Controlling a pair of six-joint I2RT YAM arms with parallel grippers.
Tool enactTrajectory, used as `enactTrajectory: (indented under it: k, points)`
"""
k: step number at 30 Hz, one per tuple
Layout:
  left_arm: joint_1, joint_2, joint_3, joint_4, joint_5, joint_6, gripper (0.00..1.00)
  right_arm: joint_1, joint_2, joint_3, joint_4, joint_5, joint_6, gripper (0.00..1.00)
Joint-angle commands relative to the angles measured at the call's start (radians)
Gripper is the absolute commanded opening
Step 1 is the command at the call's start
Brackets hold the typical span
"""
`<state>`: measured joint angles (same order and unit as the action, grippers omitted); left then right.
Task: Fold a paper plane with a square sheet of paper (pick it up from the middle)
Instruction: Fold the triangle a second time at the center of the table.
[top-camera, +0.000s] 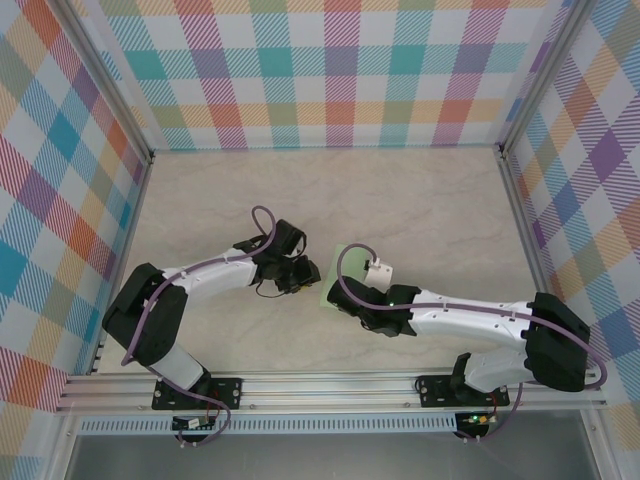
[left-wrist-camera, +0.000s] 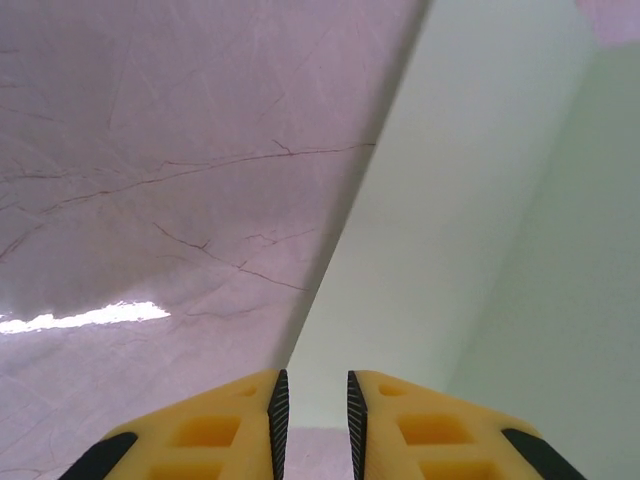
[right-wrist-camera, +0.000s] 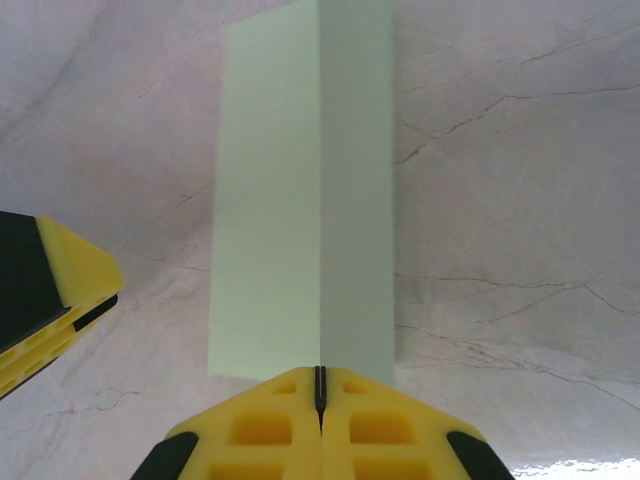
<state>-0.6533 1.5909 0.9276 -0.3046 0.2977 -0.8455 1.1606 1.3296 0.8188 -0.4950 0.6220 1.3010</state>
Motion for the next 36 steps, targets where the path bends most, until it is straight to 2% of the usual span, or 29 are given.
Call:
enactTrajectory:
  k: [1,9,14,19,30,36]
  points:
    - [-0.015,0.017,0.034,0.012,-0.001,-0.001,0.25,0.005,0.02,-0.012,-0.026,0.029,0.05,0.06]
    - [-0.025,0.062,0.059,0.087,0.05,-0.012,0.26,0.007,0.027,-0.016,0.028,-0.002,-0.022,0.07]
    - [-0.026,0.04,0.06,0.062,-0.002,-0.009,0.24,0.007,0.01,-0.005,0.108,-0.019,-0.154,0.08]
    - [-0.024,0.023,0.066,0.04,-0.029,-0.006,0.24,0.006,0.002,-0.031,0.196,-0.044,-0.181,0.08]
    - [-0.024,-0.016,0.043,-0.001,-0.091,-0.007,0.23,0.015,0.006,-0.072,0.426,-0.199,-0.402,0.07]
    - [-0.023,-0.018,0.025,-0.009,-0.106,-0.013,0.22,0.028,0.006,-0.096,0.449,-0.237,-0.495,0.07]
